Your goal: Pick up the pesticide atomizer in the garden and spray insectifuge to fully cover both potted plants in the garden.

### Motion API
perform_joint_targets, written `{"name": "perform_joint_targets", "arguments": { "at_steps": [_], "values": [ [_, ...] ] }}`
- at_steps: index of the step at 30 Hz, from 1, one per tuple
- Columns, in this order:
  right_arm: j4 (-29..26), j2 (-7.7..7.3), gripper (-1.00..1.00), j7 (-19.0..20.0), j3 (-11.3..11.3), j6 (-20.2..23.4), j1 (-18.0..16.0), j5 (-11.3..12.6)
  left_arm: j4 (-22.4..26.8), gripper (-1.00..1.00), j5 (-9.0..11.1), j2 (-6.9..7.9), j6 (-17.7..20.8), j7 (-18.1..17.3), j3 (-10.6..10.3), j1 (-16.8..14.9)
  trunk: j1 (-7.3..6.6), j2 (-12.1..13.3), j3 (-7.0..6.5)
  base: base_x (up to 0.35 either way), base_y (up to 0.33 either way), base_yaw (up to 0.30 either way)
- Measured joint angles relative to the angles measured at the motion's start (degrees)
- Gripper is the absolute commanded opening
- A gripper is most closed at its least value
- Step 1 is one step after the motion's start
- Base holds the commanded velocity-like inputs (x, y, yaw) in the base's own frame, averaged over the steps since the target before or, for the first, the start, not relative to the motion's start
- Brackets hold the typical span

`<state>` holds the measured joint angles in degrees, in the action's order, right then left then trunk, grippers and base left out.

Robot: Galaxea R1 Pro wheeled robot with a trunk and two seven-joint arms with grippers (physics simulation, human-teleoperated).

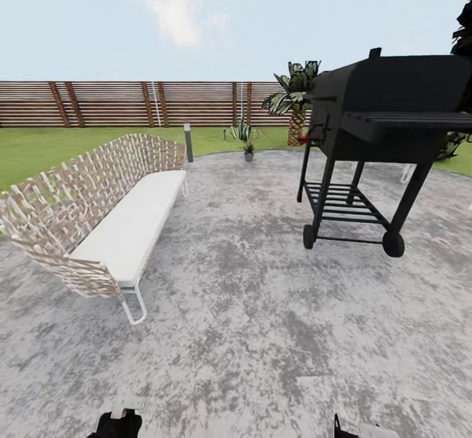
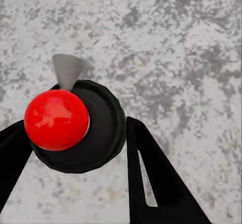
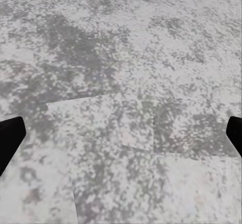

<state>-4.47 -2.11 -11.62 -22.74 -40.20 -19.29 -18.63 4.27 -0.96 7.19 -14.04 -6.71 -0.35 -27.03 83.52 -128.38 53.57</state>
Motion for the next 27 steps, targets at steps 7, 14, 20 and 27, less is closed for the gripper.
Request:
{"name": "perform_joint_targets", "arguments": {
  "at_steps": [7,14,20,27],
  "values": [
    [0.0,0.0,1.0,0.0,0.0,0.0,0.0,0.0,0.0,-1.0,0.0,0.0,0.0,0.0,0.0,0.0,0.0,0.0,0.0,0.339,0.0,0.0],
    [0.0,0.0,1.0,0.0,0.0,0.0,0.0,0.0,0.0,-1.0,0.0,0.0,0.0,0.0,0.0,0.0,0.0,0.0,0.0,0.339,0.0,0.0],
    [0.0,0.0,1.0,0.0,0.0,-0.02,0.0,0.0,0.0,-1.0,0.0,0.0,0.0,0.0,0.0,0.0,0.0,0.0,0.0,0.339,0.0,0.0],
    [0.0,0.0,1.0,0.0,0.0,0.02,0.0,0.0,0.0,-1.0,0.0,0.0,0.0,0.0,0.0,0.0,0.0,0.0,0.0,0.339,0.0,0.0]
  ]
}}
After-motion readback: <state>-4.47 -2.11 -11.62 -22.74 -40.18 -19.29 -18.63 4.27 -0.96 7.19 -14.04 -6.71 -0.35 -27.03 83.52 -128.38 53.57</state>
